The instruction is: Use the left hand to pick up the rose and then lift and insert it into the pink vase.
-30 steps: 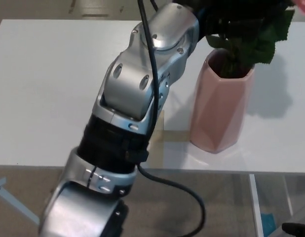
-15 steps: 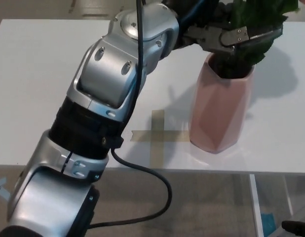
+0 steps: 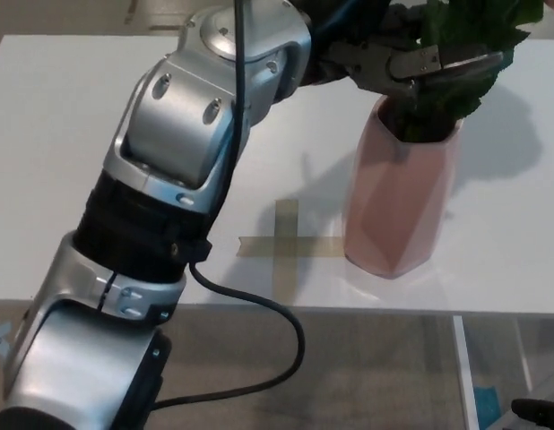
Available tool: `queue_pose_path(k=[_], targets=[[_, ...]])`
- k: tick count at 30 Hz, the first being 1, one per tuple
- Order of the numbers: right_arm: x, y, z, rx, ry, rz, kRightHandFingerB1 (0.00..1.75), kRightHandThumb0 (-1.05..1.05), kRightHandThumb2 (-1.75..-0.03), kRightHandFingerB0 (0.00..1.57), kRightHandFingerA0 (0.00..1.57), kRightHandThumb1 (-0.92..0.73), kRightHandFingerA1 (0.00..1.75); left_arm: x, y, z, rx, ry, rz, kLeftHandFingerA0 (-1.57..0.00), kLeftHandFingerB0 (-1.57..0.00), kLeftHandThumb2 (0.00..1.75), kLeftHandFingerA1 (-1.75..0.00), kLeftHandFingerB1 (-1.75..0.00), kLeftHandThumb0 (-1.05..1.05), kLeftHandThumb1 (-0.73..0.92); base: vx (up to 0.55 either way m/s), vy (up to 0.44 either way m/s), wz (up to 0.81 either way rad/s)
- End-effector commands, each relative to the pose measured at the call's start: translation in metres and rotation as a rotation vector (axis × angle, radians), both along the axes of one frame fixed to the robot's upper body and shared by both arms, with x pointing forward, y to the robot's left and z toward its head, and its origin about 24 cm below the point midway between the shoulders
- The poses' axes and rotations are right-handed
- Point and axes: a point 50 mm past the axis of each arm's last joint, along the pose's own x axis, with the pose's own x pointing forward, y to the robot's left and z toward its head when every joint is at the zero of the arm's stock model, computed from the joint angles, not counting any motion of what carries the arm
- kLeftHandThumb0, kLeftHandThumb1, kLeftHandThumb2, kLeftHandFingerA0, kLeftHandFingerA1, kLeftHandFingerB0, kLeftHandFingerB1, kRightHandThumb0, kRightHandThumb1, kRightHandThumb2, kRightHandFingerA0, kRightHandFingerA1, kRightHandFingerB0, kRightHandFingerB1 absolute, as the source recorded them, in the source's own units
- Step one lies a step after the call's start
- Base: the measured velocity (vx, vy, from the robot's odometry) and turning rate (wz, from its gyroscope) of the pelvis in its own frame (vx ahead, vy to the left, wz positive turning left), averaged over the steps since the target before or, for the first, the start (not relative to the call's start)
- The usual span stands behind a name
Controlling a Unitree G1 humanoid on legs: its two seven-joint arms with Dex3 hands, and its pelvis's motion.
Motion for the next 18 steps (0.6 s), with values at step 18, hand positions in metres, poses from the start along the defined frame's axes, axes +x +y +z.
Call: queue_pose_path(k=[18], targets=[[-0.013,0.0,-0.008,0.008,0.039,-0.022,0.48,-0.28,-0.55,0.66,0.75,-0.54,0.52,-0.065,0.098,0.052,-0.214,-0.051,-0.208,0.0,0.0,0.57,-0.18,-0.1,-0.79,0.55,0.0,0.0,0.0]])
